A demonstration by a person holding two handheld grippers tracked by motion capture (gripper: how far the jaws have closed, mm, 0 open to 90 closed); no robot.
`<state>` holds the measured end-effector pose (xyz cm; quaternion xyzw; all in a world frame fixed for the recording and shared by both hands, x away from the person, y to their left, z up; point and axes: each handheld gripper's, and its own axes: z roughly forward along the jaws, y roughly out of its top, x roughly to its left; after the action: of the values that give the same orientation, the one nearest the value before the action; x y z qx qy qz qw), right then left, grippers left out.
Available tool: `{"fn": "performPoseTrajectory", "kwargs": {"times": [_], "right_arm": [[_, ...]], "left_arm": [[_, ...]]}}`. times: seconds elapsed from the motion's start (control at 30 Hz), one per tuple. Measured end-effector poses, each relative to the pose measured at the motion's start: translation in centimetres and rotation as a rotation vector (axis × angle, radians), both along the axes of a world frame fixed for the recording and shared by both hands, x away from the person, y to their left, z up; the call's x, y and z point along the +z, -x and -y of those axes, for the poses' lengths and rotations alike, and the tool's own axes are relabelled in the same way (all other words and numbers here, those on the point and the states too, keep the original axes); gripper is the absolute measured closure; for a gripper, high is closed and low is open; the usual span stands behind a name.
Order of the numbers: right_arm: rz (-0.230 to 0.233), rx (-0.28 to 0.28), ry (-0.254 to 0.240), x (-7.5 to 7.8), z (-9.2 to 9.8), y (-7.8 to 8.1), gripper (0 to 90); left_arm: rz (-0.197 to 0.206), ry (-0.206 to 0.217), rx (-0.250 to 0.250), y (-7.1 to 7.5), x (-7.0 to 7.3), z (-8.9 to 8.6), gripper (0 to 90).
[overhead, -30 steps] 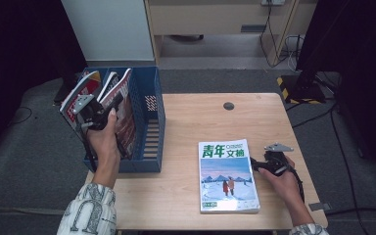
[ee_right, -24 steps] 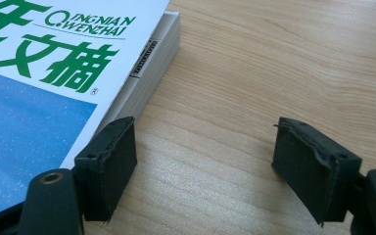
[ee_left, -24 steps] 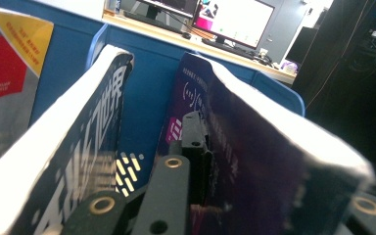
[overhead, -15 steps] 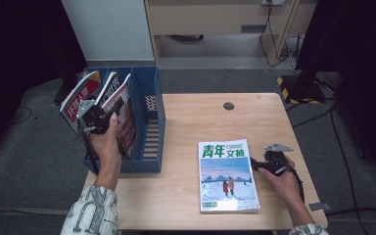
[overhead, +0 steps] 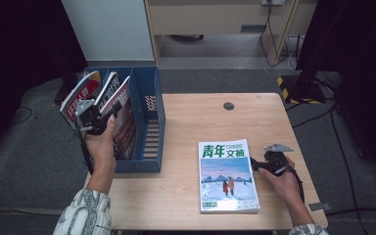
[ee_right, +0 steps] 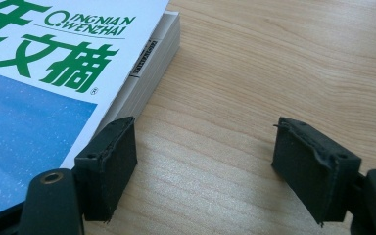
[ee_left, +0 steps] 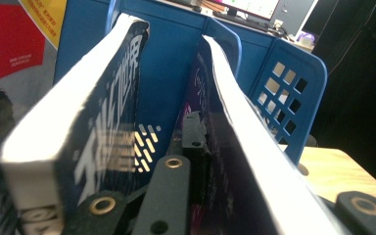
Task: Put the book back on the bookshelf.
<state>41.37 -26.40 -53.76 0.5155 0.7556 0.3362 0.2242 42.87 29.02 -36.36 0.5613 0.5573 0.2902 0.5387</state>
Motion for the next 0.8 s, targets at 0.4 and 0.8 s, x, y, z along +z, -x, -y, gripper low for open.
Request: {"fn": "performPoseTrajectory", "kwargs": {"times": [0.4, 0.8], "right_arm": [[0.000, 0.000, 0.000, 0.0, 0.0, 0.0, 24.4], [0.000, -0.001, 0.000, 0.0, 0.0, 0.0, 24.4]], "left_arm": [[-0.037, -0.015, 0.004, 0.5, 0.2, -1.0, 81.9], [-0.067, -0.045, -0.013, 1.0, 0.7, -1.1, 80.5]]}}
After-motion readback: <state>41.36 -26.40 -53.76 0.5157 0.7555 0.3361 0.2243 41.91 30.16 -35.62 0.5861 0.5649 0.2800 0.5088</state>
